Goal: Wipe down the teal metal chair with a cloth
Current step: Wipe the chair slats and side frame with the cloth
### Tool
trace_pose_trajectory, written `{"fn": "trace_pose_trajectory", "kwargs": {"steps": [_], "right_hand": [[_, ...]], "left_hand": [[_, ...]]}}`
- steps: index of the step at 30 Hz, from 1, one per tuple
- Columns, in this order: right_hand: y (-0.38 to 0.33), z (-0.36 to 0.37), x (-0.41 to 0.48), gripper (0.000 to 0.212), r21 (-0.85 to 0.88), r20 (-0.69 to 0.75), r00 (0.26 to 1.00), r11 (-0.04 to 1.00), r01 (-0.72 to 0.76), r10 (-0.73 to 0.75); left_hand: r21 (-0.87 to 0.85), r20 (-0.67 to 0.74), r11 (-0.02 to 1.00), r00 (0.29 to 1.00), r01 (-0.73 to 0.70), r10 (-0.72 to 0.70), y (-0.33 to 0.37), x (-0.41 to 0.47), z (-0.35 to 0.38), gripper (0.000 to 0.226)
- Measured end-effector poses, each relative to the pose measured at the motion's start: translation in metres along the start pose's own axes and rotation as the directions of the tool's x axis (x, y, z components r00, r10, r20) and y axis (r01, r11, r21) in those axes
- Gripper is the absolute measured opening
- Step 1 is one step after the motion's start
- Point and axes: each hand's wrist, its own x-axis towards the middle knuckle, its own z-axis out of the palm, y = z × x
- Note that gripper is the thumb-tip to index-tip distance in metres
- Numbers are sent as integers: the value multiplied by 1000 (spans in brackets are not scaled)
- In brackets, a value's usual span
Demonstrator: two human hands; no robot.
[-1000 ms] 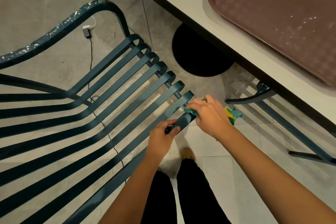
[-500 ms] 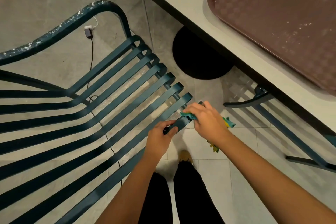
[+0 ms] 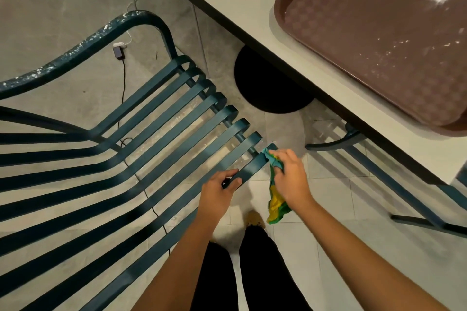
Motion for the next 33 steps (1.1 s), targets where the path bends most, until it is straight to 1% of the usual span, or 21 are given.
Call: {"fn": "trace_pose_trajectory", "kwargs": {"steps": [2,6,9,12,16,20,22,24,27,29,31,33], "right_hand": [[1,6,-5,40,-11,-38,998,999,46,-46],[7,8,16,40,-6,-69,997,999,-41,41],[14,6,37,39,52,-11,991,990,-133,133],[21,6,57,40,93,64,966,963,-254,249],[26,4,75,42,59,123,921,924,-379,370],[29,4,85,40,8,202,890,908,-418,408],[30,3,84,41,12,199,875,892,-452,440],[28,2,77,42,63,154,869,873,-484,470],[21,-1,58,38,181,80,875,856,-484,478],[10,-5,40,34,209,49,895,872,-443,444],[-1,-10,22,33,184,29,922,905,-384,386],[-14,-13,2,34,108,14,953,947,-301,302]], "left_hand": [[7,-1,1000,1000,-1,1,-1,1,1,32],[16,13,1000,1000,-2,1,-3,2,1,32],[11,33,1000,999,6,-6,-2,4,0,33],[1,58,1000,998,31,-31,-1,7,-1,33],[4,57,999,997,43,-43,-2,6,-1,32],[0,46,998,997,62,-62,0,6,-2,32],[19,60,997,996,71,-72,0,5,-3,33],[50,71,996,995,72,-76,3,3,-5,33],[35,40,997,997,71,-72,6,-3,-9,30],[2,20,997,997,71,-71,11,-14,-17,30],[18,14,999,999,44,-44,15,-24,-26,31],[36,1,999,1000,18,-18,19,-38,-37,30]]}}
